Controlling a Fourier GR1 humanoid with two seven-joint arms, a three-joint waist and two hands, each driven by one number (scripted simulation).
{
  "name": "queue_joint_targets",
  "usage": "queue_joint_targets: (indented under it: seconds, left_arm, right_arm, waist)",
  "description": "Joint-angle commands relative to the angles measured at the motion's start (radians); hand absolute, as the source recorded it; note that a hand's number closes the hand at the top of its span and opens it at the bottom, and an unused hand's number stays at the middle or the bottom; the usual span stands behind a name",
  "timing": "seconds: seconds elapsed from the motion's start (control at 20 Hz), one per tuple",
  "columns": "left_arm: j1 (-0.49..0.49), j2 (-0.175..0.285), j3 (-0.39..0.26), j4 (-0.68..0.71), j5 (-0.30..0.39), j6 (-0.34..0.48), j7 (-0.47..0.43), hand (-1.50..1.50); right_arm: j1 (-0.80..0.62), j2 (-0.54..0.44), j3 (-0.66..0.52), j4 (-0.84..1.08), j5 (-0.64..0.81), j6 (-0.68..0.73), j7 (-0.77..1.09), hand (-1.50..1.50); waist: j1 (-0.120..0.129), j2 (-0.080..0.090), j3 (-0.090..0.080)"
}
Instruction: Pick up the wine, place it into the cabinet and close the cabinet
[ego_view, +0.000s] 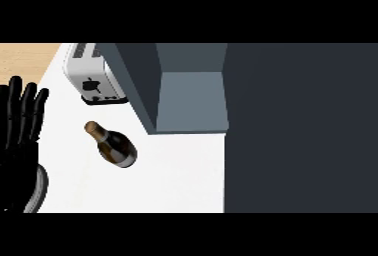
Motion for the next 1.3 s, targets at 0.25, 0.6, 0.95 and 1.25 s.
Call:
queue_joint_targets:
  seconds: [0.25, 0.6, 0.95, 1.25]
  left_arm:
    - [-0.11, 0.099, 0.047, 0.129, 0.26, -0.253, -0.074, -1.5]
    - [-0.12, 0.084, 0.015, 0.091, 0.511, -0.26, 0.253, -1.5]
    - [-0.201, 0.156, 0.131, -0.011, 0.643, -0.185, 0.438, -1.5]
    - [-0.169, 0.145, 0.117, -0.098, 0.643, -0.122, 0.513, -1.5]
  right_arm:
    - [0.169, -0.006, 0.009, -0.182, -0.018, 0.034, 0.001, -1.5]
    - [0.191, -0.006, 0.156, -0.355, -0.166, 0.078, 0.286, -1.5]
    - [0.257, 0.009, 0.257, -0.499, -0.098, 0.053, 0.355, -1.5]
    - [0.192, 0.013, 0.348, -0.604, 0.006, -0.04, 0.532, -1.5]
  waist:
    - [-0.003, 0.038, 0.015]
    - [0.013, 0.037, 0.015]
    - [0.015, 0.037, 0.016]
    - [0.018, 0.036, 0.015]
